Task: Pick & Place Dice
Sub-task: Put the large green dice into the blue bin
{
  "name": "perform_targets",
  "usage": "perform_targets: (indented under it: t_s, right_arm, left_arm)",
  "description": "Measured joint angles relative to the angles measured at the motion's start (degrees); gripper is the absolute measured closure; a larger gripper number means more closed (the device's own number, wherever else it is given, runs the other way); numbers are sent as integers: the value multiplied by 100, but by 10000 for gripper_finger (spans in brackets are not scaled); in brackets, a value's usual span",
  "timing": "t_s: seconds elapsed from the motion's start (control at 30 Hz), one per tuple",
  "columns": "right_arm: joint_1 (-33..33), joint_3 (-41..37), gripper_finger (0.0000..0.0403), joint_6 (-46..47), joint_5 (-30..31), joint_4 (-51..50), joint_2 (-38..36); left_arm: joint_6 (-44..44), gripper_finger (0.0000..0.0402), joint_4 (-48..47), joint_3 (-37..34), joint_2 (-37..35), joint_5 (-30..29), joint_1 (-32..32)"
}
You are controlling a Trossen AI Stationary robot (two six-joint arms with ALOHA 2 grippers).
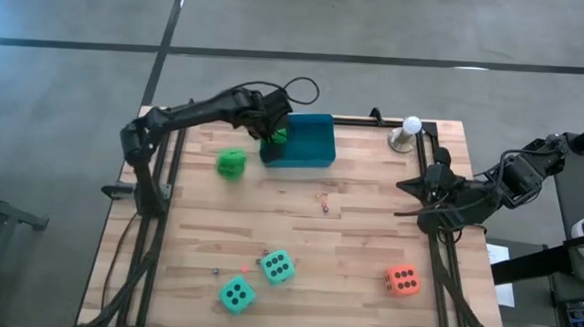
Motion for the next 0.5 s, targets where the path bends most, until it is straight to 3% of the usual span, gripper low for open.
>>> perform_targets:
  t_s: [0.23,0.37,0.5]
  right_arm:
    - [-2,2,394,0,2,2,-2]
    - [-2,2,394,0,2,2,-2]
    - [0,1,394,0,1,2,-2]
  left_arm:
    - [-265,2,-1528,0,-308,-171,0]
    - [-937,3,-2352,-103,-508,-274,0]
    - [-1671,2,-2487,-609,-911,-280,-59]
